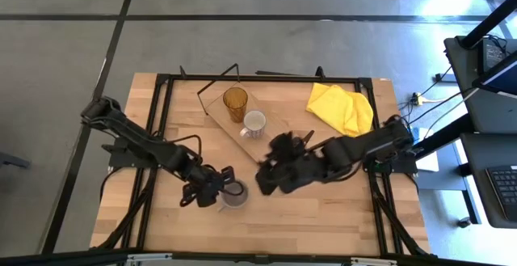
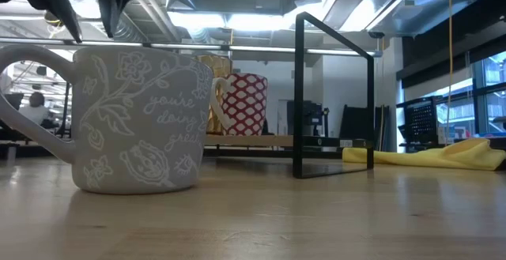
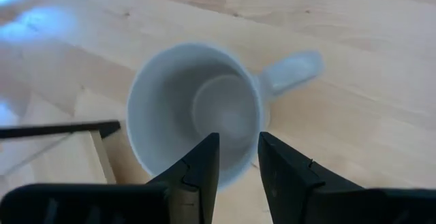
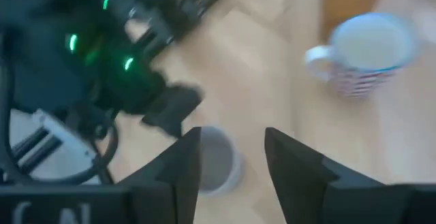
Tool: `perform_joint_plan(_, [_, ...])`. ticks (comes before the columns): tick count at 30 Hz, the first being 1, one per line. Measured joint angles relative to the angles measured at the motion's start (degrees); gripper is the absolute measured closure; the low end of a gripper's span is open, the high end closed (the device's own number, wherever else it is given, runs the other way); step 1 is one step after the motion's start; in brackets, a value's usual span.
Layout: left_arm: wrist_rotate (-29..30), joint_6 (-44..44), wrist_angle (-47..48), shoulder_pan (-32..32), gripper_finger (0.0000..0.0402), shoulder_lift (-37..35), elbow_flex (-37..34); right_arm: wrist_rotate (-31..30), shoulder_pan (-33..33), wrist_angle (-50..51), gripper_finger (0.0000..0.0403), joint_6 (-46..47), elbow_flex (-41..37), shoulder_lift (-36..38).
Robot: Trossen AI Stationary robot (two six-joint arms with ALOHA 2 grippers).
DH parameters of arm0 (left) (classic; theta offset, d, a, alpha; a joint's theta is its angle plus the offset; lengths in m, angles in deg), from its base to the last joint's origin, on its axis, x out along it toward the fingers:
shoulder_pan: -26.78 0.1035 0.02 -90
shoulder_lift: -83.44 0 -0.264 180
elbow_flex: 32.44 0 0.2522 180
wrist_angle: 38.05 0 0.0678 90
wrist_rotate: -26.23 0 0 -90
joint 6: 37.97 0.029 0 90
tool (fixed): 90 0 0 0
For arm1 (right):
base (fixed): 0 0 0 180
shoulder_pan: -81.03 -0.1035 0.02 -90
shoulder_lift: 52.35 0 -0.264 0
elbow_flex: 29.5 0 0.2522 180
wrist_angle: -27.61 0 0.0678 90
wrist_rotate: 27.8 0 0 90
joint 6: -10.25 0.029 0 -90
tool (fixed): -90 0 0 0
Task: Stack small to large cups/mugs on shelf
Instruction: Put the grey patterned mug on the shelf
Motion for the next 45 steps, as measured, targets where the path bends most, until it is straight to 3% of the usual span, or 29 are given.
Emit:
perform_joint_plan(8, [-1.8,4.2,1.6,-0.7,0.0307,2.8,0.0,-15.7,-2.6,12.7,0.0241,11.8,0.0,10.3])
perform_joint_plan(12, [-1.8,4.7,0.6,-0.8,0.0305,3.7,0.0,-19.3,-3.5,16.4,0.0241,14.3,0.0,13.1])
perform_joint_plan(20, [-1.1,4.8,-1.3,-0.7,0.0310,9.1,0.0,-19.0,-3.4,21.8,0.0241,15.4,0.0,13.7])
perform_joint_plan(25, [4.2,6.1,-4.0,-1.0,0.0311,11.7,0.0,-17.5,-3.4,24.0,0.0241,18.0,-0.7,13.6])
perform_joint_plan(31, [5.0,7.6,-8.0,-0.4,0.0346,11.9,0.0,-15.2,-3.4,25.0,0.0241,19.8,-0.8,13.6])
perform_joint_plan(35, [5.2,7.4,-7.6,0.5,0.0384,11.9,0.0,-14.6,-3.4,25.0,0.0241,19.7,-0.8,13.6])
perform_joint_plan(40, [6.0,9.9,-6.4,0.8,0.0386,11.9,0.1,-13.7,-3.4,25.0,0.0241,19.7,-0.8,13.6])
perform_joint_plan(45, [11.9,15.6,-1.6,0.9,0.0386,11.9,3.0,-13.4,-3.4,25.0,0.0245,19.7,-0.8,14.3])
